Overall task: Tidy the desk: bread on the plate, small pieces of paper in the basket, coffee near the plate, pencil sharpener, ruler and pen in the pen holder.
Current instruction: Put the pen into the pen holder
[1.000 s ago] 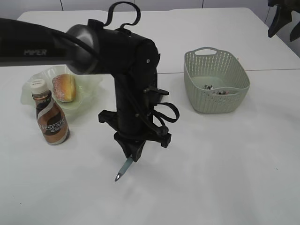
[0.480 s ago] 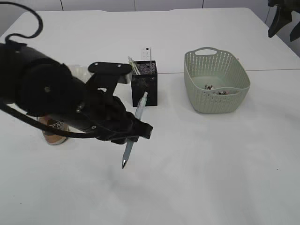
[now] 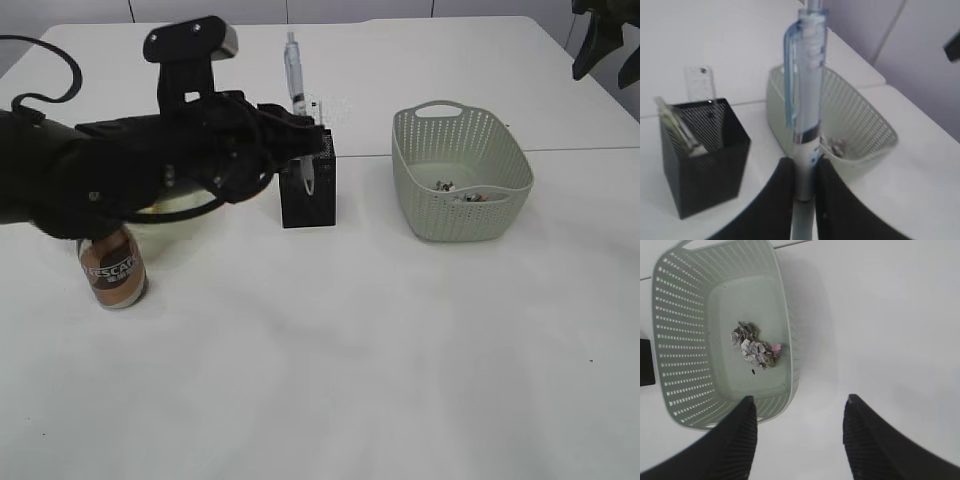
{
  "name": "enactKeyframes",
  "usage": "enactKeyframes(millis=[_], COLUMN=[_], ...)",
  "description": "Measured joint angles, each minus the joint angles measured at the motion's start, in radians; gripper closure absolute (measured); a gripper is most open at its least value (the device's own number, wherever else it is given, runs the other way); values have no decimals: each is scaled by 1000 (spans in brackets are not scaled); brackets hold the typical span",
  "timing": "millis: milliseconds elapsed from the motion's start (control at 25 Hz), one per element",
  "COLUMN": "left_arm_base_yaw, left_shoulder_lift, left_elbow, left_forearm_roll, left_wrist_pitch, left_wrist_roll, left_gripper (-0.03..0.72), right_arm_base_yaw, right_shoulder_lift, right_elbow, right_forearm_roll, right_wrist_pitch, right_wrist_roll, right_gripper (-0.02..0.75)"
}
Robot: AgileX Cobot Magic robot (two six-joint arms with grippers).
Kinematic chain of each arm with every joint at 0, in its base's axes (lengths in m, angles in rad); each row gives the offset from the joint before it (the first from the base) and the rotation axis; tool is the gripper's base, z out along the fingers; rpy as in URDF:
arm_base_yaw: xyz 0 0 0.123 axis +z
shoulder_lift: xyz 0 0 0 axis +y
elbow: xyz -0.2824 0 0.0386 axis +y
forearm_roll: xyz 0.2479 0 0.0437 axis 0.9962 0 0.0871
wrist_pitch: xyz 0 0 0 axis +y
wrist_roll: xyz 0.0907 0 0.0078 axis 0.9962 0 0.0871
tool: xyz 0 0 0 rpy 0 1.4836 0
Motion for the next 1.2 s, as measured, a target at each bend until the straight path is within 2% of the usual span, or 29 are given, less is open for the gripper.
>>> enactKeyframes(millis=[160, 280, 800, 1200], left_arm_base_yaw=[74, 96, 125, 158], left_shoulder_lift=[71, 137, 376, 465], left_elbow=[-75, -143, -426, -469], left_forearm_roll=[-13, -13, 16, 43], left_wrist_pitch=[-49, -81, -91, -72], left_wrist_roll=[-2, -2, -2, -2], left_gripper=[623, 623, 622, 620], right_arm_base_yaw=[0, 0, 0, 0], right_shoulder_lift=[0, 0, 0, 0], right_elbow=[0, 0, 0, 0], right_forearm_roll=[0, 0, 0, -6], right_wrist_pitch=[0, 0, 0, 0], right_wrist_roll=[0, 0, -6, -6], right_gripper=[331, 332, 332, 332])
